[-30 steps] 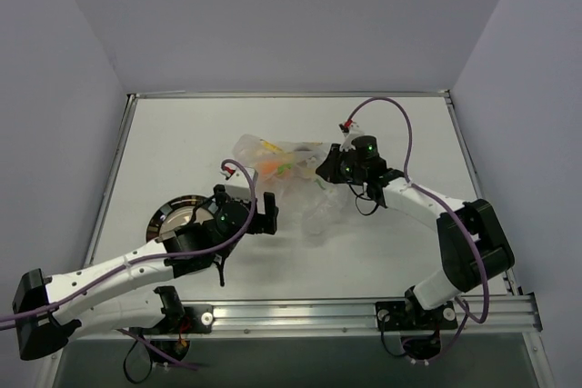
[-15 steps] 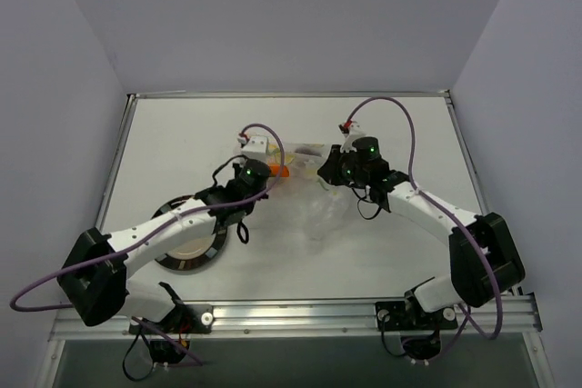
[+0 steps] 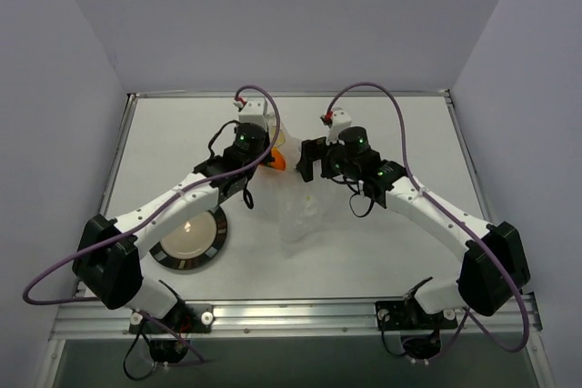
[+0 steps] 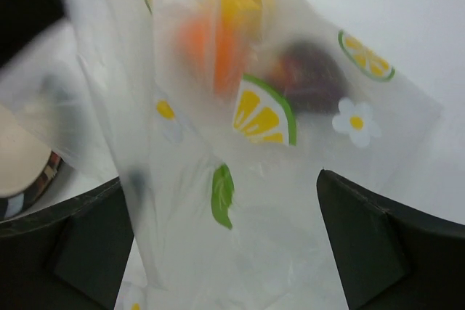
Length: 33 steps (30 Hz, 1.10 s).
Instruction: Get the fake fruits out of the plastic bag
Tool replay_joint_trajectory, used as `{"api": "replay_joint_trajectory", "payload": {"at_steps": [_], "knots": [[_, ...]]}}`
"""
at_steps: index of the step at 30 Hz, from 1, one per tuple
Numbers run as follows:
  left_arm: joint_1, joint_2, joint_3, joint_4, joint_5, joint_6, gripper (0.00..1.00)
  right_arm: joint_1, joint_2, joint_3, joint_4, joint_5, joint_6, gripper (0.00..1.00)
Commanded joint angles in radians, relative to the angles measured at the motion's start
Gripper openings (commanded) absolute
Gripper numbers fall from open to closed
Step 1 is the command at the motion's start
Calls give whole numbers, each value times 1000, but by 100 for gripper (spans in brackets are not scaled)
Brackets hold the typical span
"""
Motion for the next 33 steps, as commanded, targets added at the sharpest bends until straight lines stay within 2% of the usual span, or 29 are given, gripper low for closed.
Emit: {"api": "replay_joint_trajectory", "payload": {"at_steps": [1, 3, 6, 9, 10, 11, 13, 14, 16, 17, 19, 22, 25, 29, 33], "knots": [[12, 26, 45, 6, 51, 17, 2, 6, 79, 145, -12, 13, -79, 100], [19, 40, 61, 1, 59, 18, 2, 9, 151, 208, -13, -69, -98, 100], [40, 66, 79, -8, 88, 17, 3, 6, 254, 275, 10, -102, -101, 100], [68, 90, 98, -5, 108, 7, 7, -14, 340, 344, 25, -127, -99, 82], [75, 95, 107, -3, 107, 7, 12, -23, 357, 355, 42, -152, -86, 52], [94, 102, 114, -6, 105, 7, 16, -47, 387, 368, 55, -162, -73, 32], [124, 116, 148, -25, 110, -26, 29, -72, 433, 404, 89, -171, -32, 2], [143, 121, 160, -32, 151, -48, 46, -97, 447, 409, 106, -177, -12, 0], [181, 115, 170, -51, 197, -86, 63, -120, 488, 414, 172, -202, 38, 0], [183, 89, 162, -62, 203, -86, 76, -138, 505, 415, 190, -229, 89, 0], [177, 35, 133, -103, 197, -91, 84, -144, 538, 426, 207, -229, 114, 0], [161, -149, -25, -124, 141, -112, 84, -154, 565, 427, 224, -213, 149, 0], [138, -337, -198, -218, 72, -143, 84, -158, 568, 408, 266, -232, 177, 0], [131, -414, -318, -234, 99, -212, 84, -158, 552, 369, 309, -251, 186, 0], [129, -313, -315, -152, 173, -218, 86, -160, 532, 345, 310, -268, 174, 0]]}}
